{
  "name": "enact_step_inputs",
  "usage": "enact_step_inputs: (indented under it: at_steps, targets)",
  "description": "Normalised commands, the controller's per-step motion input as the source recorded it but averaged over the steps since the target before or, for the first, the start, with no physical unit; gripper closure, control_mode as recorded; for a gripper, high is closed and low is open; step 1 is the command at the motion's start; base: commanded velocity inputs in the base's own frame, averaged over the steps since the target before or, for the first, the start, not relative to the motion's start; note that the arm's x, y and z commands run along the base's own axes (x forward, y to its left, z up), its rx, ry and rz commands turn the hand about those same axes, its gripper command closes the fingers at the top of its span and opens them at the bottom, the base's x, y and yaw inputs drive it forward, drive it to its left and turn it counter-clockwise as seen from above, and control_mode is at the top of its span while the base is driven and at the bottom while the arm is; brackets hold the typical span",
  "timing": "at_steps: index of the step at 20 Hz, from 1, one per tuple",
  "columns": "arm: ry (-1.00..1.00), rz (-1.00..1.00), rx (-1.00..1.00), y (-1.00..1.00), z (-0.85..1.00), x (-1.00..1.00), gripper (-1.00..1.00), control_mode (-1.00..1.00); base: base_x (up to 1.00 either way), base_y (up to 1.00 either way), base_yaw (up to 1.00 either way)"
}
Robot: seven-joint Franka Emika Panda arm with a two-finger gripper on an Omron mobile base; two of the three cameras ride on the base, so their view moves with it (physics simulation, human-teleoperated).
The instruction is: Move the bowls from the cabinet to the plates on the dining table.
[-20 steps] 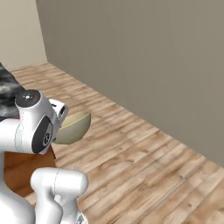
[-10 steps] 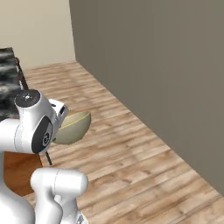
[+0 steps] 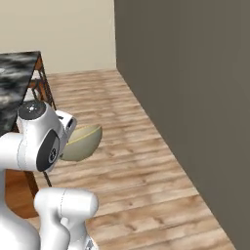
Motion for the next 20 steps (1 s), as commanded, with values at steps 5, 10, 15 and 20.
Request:
enact_step_inputs:
  at_steps: [5, 10, 15, 20]
  targets:
    - [0.00, 0.00, 0.00, 0.00, 0.00, 0.00, 1.00, 1.00, 0.96, -0.32, 0.45]
    - [0.00, 0.00, 0.00, 0.00, 0.00, 0.00, 1.00, 1.00, 1.00, -0.37, 0.45]
    - [0.00, 0.00, 0.00, 0.00, 0.00, 0.00, 1.00, 1.00, 0.87, -0.62, 0.45]
    - [0.00, 0.00, 0.00, 0.00, 0.00, 0.00, 1.00, 1.00, 0.78, -0.76, 0.45]
